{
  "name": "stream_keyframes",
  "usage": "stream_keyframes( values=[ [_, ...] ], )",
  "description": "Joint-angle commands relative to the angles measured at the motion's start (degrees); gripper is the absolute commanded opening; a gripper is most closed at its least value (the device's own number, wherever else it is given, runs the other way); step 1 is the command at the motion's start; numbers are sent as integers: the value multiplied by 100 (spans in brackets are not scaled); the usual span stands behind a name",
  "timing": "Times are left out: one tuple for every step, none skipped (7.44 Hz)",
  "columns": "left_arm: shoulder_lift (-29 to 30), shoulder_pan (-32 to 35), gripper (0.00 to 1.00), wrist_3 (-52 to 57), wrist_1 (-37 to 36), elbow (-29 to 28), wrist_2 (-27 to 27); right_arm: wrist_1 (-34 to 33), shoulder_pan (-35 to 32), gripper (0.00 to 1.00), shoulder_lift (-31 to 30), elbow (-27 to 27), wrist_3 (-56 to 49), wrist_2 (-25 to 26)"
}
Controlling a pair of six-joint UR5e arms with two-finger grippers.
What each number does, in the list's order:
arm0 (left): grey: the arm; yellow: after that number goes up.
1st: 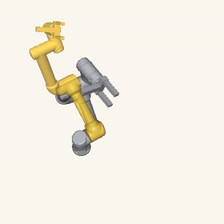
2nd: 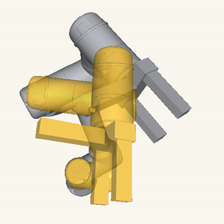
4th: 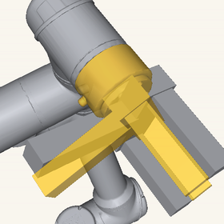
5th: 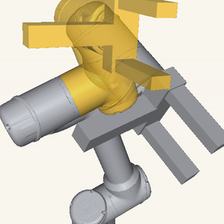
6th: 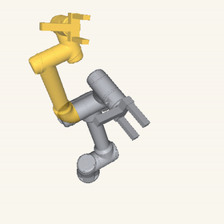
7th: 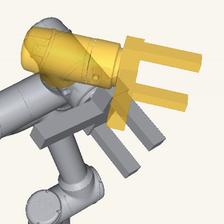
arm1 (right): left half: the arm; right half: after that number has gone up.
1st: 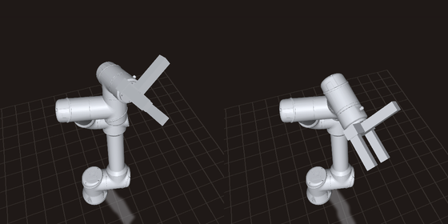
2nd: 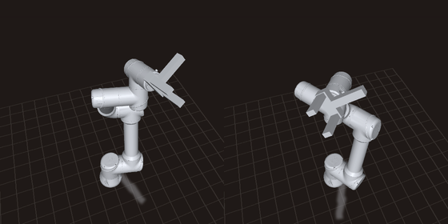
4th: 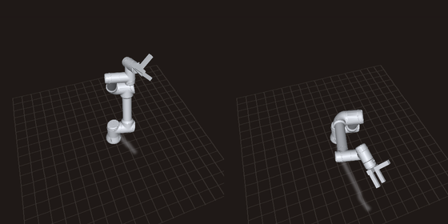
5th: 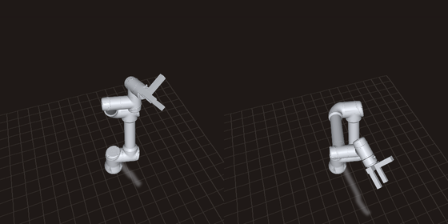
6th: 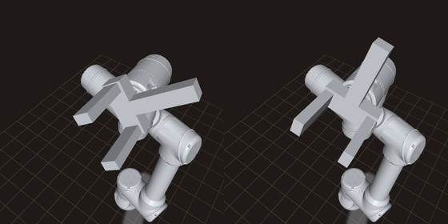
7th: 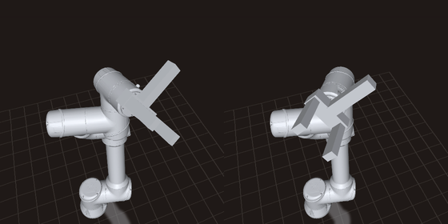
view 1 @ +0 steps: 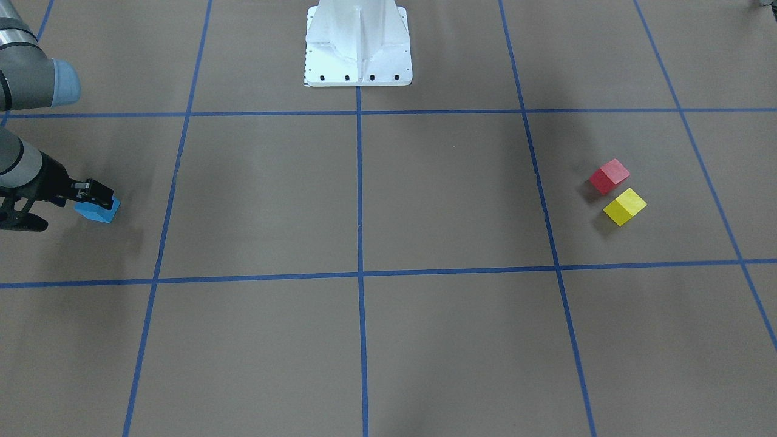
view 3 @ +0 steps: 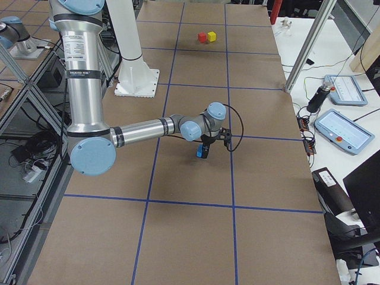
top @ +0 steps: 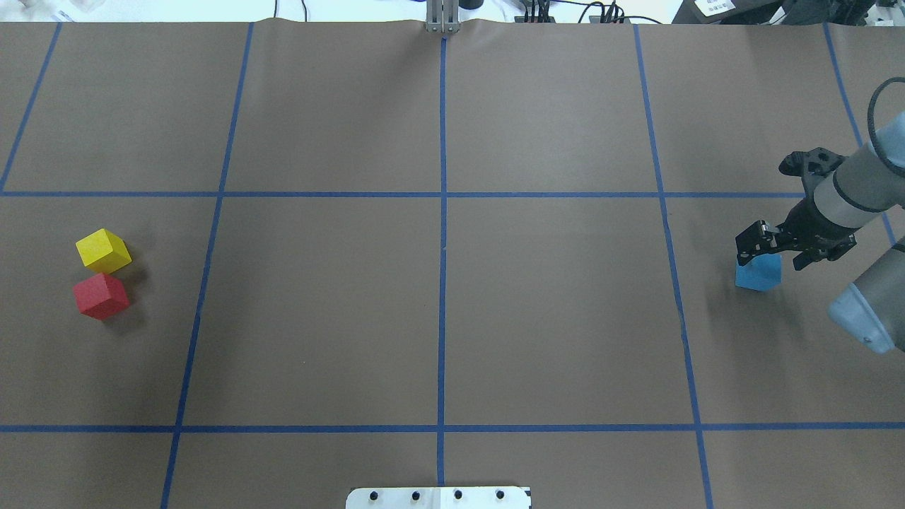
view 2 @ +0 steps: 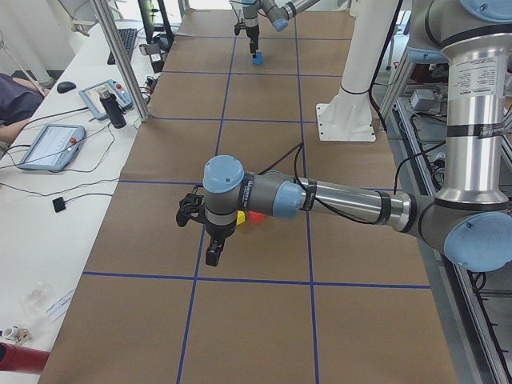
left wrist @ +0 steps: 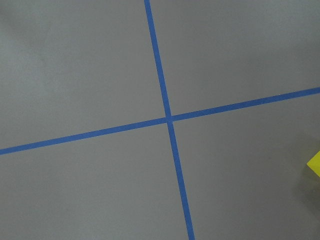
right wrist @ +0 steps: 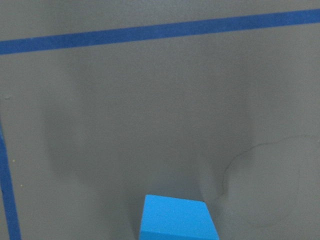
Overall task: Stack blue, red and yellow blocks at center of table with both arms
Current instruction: 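Close the right gripper on the blue cube and lift it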
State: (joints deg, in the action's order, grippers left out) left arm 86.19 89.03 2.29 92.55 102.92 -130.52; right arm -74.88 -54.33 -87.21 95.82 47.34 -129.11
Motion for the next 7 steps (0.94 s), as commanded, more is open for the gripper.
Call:
stream_keyframes(
  values=[
    [29,0,100,0,0,9,-9,9,63,44,19,-10,29,-9],
    [38,0,100,0,-9,0,0,9,81,7,28,-10,12,-9],
    [38,0,100,0,-9,0,-9,9,89,0,54,7,-23,-18],
    [47,0,100,0,-9,0,-9,0,81,0,150,59,12,-44],
    [56,0,100,0,-9,0,-9,-61,55,0,169,338,12,-149],
    [65,0,100,-9,-9,-9,-9,-79,-181,0,265,507,-14,-315],
    [91,0,100,-9,-9,-9,0,-427,-218,0,857,465,3,-395]
  ],
)
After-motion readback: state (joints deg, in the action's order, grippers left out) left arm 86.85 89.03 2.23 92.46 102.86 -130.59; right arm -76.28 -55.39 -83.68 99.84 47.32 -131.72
